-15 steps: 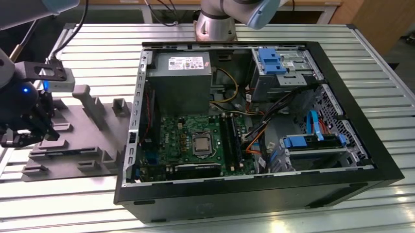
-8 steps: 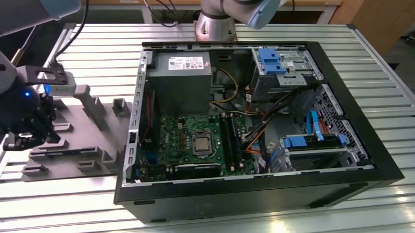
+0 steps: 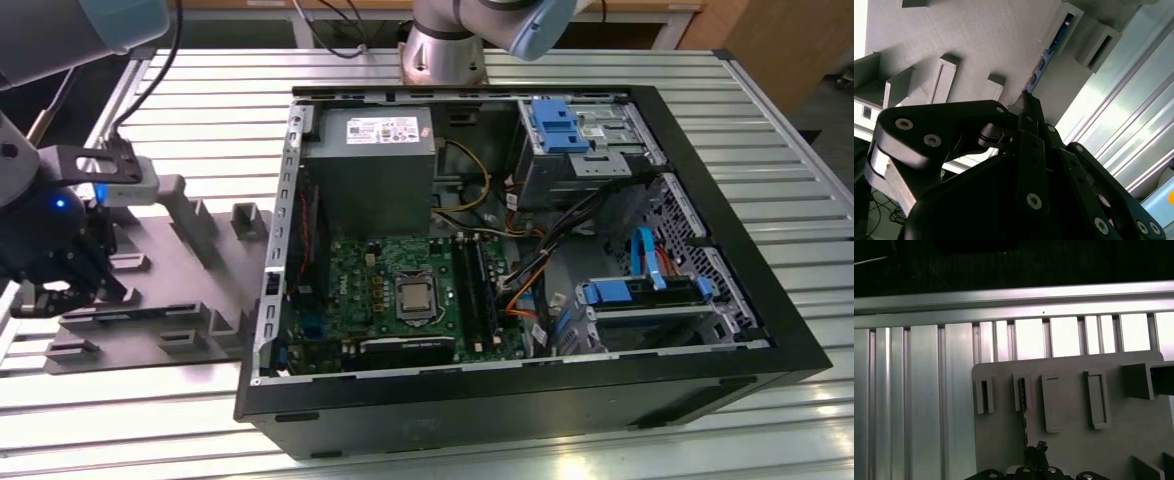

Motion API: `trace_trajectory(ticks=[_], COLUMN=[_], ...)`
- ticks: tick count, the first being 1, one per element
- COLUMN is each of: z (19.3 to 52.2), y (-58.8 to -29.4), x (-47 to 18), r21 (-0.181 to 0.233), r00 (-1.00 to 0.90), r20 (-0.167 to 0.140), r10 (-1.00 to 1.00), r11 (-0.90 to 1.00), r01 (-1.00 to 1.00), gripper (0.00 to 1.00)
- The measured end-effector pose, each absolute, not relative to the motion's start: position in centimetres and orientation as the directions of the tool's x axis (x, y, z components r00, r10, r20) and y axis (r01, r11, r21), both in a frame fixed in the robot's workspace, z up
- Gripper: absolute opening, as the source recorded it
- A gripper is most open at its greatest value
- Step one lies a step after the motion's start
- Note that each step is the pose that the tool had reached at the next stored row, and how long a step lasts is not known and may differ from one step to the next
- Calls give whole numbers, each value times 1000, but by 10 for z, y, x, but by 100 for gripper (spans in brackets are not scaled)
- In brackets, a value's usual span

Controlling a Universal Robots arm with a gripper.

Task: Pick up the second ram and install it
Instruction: 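Pick up the second ram and move it above second insertion slot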

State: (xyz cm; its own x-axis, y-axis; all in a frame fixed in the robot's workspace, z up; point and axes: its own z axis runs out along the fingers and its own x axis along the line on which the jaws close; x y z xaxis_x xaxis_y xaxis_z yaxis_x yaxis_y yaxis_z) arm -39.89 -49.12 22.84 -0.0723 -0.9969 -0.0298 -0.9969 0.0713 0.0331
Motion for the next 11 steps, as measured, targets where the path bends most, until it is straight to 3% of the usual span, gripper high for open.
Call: trace_trajectory(ticks=[11], z=[221], y=[-492], x=[-399], r21=[33], r00=[-55], r20=[-30], r10=[-998], r11=[54], r01=[-998], gripper=[11])
